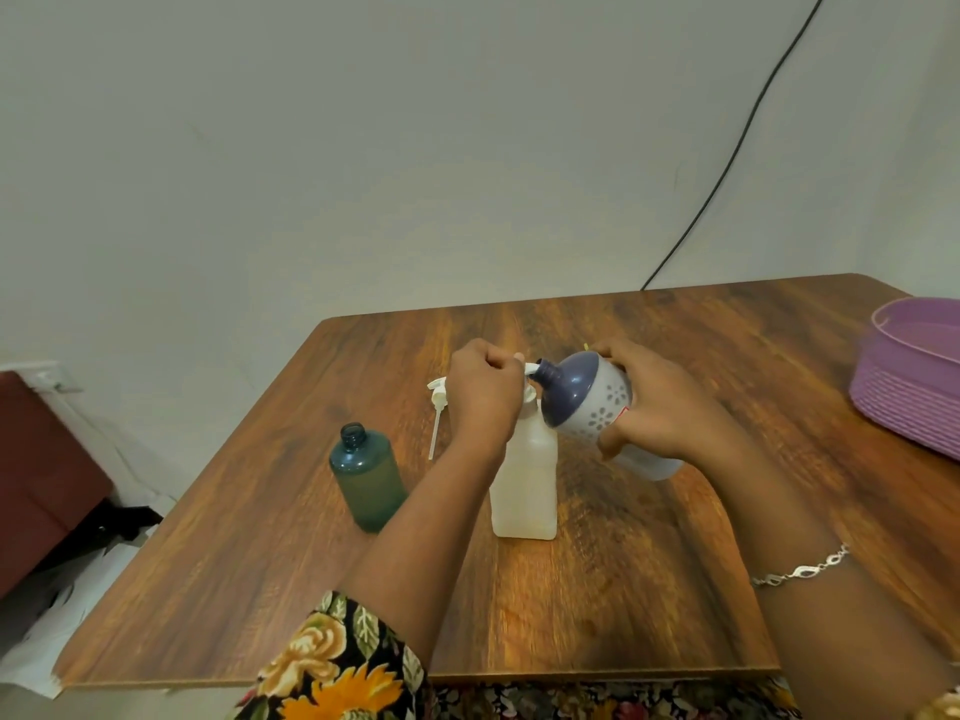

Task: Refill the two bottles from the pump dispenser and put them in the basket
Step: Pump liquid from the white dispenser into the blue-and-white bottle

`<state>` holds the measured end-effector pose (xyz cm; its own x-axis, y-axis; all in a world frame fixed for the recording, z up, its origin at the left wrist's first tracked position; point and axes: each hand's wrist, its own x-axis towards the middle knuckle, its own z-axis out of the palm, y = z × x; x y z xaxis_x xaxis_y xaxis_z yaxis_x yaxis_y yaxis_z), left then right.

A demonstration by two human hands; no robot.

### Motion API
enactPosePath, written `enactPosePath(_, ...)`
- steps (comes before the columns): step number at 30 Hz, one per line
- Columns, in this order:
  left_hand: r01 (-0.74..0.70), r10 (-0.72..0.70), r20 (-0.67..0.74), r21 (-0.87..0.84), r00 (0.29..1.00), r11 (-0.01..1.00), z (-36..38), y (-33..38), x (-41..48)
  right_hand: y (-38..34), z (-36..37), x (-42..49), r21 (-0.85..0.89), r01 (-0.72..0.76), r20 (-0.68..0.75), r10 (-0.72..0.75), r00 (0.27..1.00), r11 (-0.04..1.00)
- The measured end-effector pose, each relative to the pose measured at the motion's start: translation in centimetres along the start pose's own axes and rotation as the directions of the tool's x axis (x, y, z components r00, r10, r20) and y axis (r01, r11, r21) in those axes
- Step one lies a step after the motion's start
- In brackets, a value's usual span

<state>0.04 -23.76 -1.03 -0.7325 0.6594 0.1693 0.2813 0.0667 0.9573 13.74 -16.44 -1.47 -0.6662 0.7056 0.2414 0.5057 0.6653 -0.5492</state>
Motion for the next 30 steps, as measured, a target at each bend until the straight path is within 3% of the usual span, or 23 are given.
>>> enactPosePath(4, -0.084, 0.085, -0.05, 0.011, 0.995, 0.996, -0.2, -0.2, -0.1, -0.4, 0.0, -0.1, 0.014, -0.024, -0.006, 0.024, 1.0, 1.0)
enactPosePath(7, -0.244, 0.265, -0.105, 0.18, 0.958, 0.953, -0.2, -0.4, -0.5, -0.6, 0.0, -0.2, 0.053, -0.026, -0.024, 0.027, 0.999, 0.998)
enactPosePath(10, -0.348, 0.414, -0.152, 0.332, 0.898, 0.877, 0.0, -0.9, -1.0, -0.6, 0.2, -0.4, 0.097, -0.044, -0.041, 0.048, 0.998, 0.994)
enactPosePath(13, -0.464, 0.547, -0.176, 0.36, 0.818, 0.81, -0.2, -1.8, -1.5, -0.2, 0.7, -0.8, 0.133, -0.05, -0.057, 0.058, 0.997, 0.99)
enactPosePath(18, -0.653, 0.748, -0.013, 0.478, 0.663, 0.587, -0.5, -3.8, -1.9, 0.3, 1.0, -1.3, 0.177, -0.049, -0.082, 0.065, 0.995, 0.983)
enactPosePath(22, -0.686, 0.781, 0.058, 0.521, 0.622, 0.508, -0.6, -4.0, -1.7, 0.3, 1.2, -1.6, 0.236, -0.044, -0.098, 0.069, 0.993, 0.971)
enactPosePath(30, -0.698, 0.807, 0.031, 0.523, 0.589, 0.489, -0.4, -3.8, -1.7, 0.6, 1.4, -1.4, 0.191, -0.05, -0.109, 0.072, 0.991, 0.98)
